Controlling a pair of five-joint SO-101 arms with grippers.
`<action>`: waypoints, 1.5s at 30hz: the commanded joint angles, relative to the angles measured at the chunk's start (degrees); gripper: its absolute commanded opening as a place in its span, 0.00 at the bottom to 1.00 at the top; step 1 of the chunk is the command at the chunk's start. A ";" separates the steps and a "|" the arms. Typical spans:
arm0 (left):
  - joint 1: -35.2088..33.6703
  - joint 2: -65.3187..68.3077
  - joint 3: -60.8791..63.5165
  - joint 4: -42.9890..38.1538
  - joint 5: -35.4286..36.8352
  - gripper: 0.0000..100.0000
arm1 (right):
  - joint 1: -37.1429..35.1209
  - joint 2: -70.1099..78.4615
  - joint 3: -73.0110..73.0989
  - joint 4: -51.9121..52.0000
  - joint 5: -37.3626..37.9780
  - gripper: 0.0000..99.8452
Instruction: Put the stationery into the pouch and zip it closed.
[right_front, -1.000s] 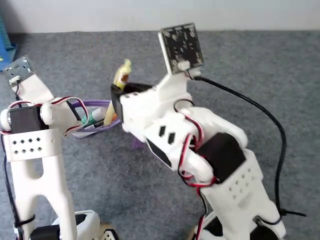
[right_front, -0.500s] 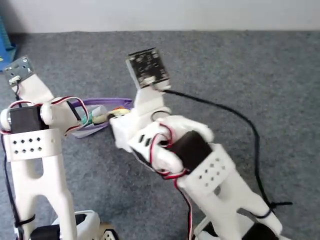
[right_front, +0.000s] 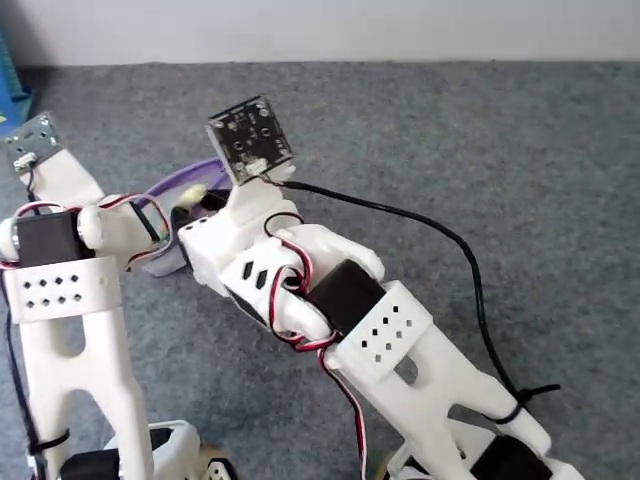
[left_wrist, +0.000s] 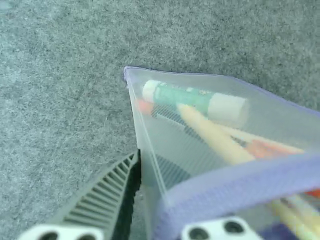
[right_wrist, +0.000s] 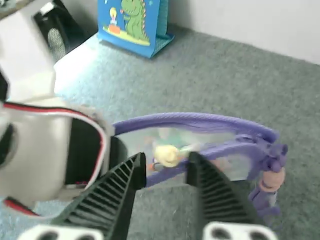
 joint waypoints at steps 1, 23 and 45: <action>-0.18 1.67 1.45 -1.32 0.09 0.01 | 1.36 2.15 -7.12 6.64 0.62 0.33; -0.35 1.49 1.45 -1.23 0.09 0.01 | 20.53 5.05 -13.54 27.03 11.87 0.09; -0.18 1.23 1.45 -1.14 0.09 0.01 | 13.67 -17.36 32.88 -11.65 17.23 0.31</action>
